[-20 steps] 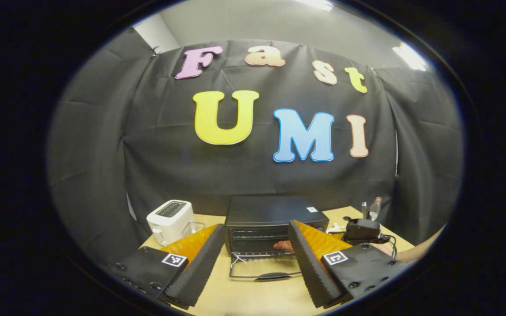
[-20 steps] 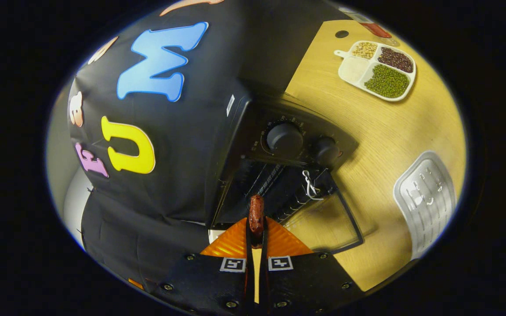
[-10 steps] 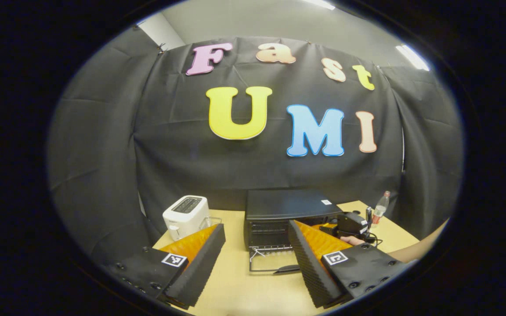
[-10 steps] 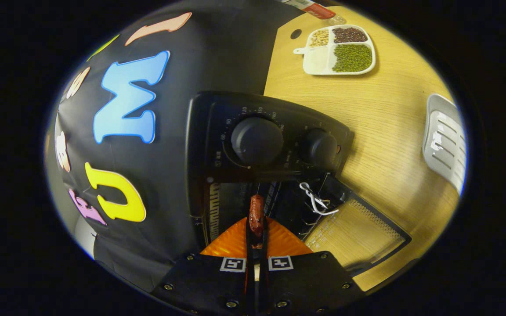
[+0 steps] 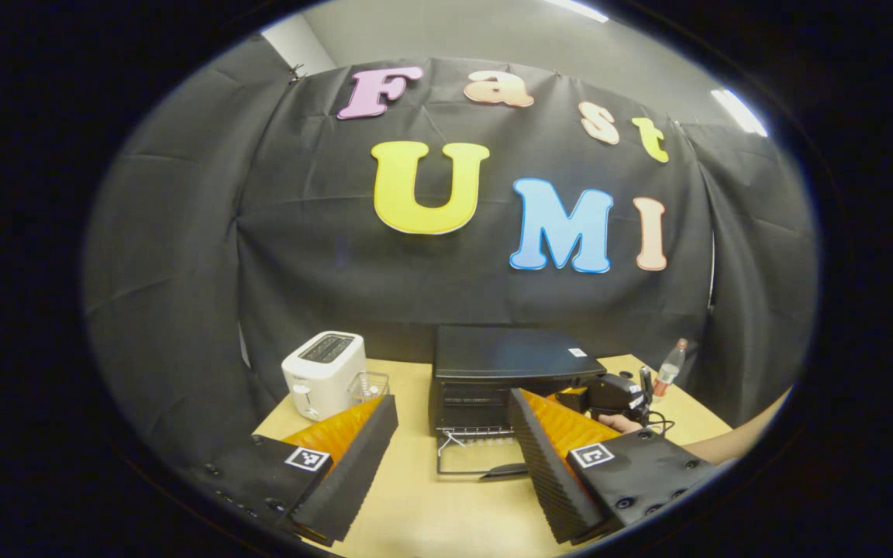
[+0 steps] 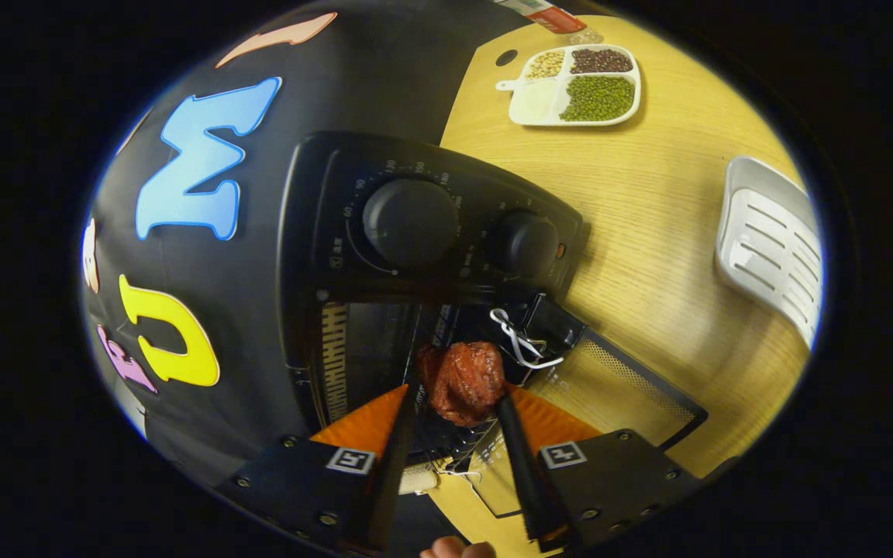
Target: Open the electric oven with the left hand, put the food in, and close the electric oven.
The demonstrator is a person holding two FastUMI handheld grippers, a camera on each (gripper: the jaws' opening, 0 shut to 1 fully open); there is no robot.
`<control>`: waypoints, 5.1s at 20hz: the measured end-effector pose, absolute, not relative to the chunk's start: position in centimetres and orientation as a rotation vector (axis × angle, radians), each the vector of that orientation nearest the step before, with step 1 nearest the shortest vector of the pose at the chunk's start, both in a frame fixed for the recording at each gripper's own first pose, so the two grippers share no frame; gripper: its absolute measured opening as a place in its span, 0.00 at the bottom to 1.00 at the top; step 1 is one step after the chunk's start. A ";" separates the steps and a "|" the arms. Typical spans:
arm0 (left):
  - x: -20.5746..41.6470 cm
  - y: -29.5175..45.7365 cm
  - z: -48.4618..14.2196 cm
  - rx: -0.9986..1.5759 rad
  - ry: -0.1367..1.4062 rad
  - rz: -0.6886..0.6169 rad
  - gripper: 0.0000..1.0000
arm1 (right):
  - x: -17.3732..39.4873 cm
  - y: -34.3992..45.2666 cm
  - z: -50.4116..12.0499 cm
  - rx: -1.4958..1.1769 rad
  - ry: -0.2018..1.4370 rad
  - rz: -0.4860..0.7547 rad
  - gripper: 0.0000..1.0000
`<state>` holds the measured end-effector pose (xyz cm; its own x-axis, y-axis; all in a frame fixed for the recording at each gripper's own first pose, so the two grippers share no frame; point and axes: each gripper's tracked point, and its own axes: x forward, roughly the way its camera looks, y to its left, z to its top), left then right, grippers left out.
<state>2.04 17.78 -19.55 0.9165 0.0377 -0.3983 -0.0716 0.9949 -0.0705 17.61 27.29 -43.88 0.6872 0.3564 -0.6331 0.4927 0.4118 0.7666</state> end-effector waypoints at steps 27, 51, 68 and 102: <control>6.0 9.8 -25.0 -0.108 0.485 -0.059 0.97 | 12.0 15.8 -11.1 0.084 0.092 0.242 0.92; 3.0 3.6 -52.1 -0.110 1.264 -0.046 1.00 | 10.2 0.0 -4.0 0.056 0.013 0.071 0.92; 4.8 4.1 -51.9 -0.203 1.312 -0.037 0.97 | 10.9 -0.8 -5.3 0.076 0.067 0.067 0.92; 10.8 4.4 -40.1 -0.132 0.968 -0.060 0.97 | 10.6 -1.5 -6.5 0.101 0.129 0.063 0.92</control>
<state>10.75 4.42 -40.05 0.5657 -0.1098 -0.8173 -0.0083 0.9903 -0.1388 10.59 -1.46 -6.55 0.9897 0.0695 -0.1248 -0.0566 0.9929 0.1042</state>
